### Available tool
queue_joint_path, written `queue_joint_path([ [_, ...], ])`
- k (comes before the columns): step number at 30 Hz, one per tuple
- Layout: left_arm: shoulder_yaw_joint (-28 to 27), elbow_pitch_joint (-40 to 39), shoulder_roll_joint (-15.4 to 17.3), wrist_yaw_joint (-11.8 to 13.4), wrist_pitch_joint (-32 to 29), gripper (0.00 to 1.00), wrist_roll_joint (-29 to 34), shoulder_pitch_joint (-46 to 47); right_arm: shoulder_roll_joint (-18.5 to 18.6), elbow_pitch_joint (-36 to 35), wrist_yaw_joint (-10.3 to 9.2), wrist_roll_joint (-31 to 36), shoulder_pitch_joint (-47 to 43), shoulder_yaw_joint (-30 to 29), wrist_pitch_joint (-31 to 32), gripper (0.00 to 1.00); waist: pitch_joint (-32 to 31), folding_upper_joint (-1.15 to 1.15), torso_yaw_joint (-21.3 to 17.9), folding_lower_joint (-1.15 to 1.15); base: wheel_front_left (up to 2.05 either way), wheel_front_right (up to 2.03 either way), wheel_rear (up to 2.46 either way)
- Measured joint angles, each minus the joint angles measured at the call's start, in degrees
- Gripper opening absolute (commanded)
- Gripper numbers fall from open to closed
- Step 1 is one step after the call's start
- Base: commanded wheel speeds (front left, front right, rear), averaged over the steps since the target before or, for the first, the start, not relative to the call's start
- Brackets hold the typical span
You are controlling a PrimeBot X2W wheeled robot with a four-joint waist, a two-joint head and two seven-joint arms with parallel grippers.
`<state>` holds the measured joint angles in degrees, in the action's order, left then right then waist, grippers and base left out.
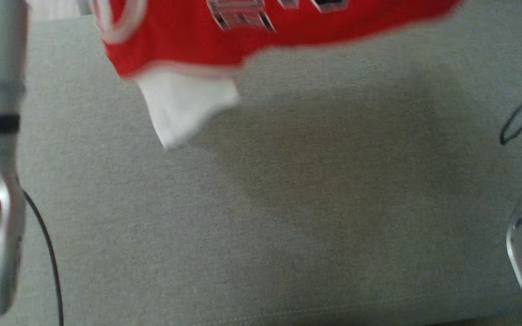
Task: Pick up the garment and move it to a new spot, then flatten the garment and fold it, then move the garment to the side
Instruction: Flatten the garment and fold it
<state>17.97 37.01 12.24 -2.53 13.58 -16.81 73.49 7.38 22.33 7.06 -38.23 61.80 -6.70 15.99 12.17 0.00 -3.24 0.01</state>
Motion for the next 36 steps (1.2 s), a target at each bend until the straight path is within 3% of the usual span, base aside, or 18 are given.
queue_joint_path([
  [4,-0.3,8.2,-0.5,-0.1,0.8,0.0,0.7,8.5,0.3,9.9,0.0,1.3,6.7,6.3,-9.7,0.0,0.7,0.0,-1.2,-0.01,0.0,0.0,0.0],
  [7,-0.5,13.3,-1.7,-0.2,1.1,0.0,0.6,10.0,0.4,16.7,0.0,2.0,9.3,10.8,-13.0,0.0,1.8,0.0,-1.1,-0.01,0.0,0.0,0.0],
  [14,-1.0,28.3,-5.4,-1.1,1.0,0.0,-2.1,2.9,0.7,34.5,0.01,5.7,9.2,19.4,-16.6,0.0,4.9,0.0,0.3,0.0,0.0,0.0,0.0],
  [20,-2.1,34.9,-7.0,-2.4,1.0,0.0,-4.7,-3.7,0.8,42.0,0.01,8.2,8.5,25.6,-18.1,0.0,8.5,0.0,1.4,0.01,0.0,0.0,0.0],
  [23,-2.3,34.7,-7.3,-2.6,1.1,0.0,-5.0,-6.2,0.8,42.6,0.01,7.1,5.4,27.6,-19.6,0.0,9.4,0.0,1.9,0.0,0.0,0.0,0.0],
  [26,-4.1,29.5,-7.0,-2.5,1.1,0.0,-5.6,-10.1,1.4,42.3,0.01,4.5,1.2,28.6,-21.4,0.0,9.8,0.0,2.3,0.01,0.0,0.0,0.0],
  [36,-9.6,1.7,-6.3,-1.4,1.1,0.0,-2.8,-41.1,4.4,33.5,0.01,-3.6,-21.4,29.8,-27.4,0.0,4.2,0.0,2.9,-0.01,0.0,0.0,0.0],
])
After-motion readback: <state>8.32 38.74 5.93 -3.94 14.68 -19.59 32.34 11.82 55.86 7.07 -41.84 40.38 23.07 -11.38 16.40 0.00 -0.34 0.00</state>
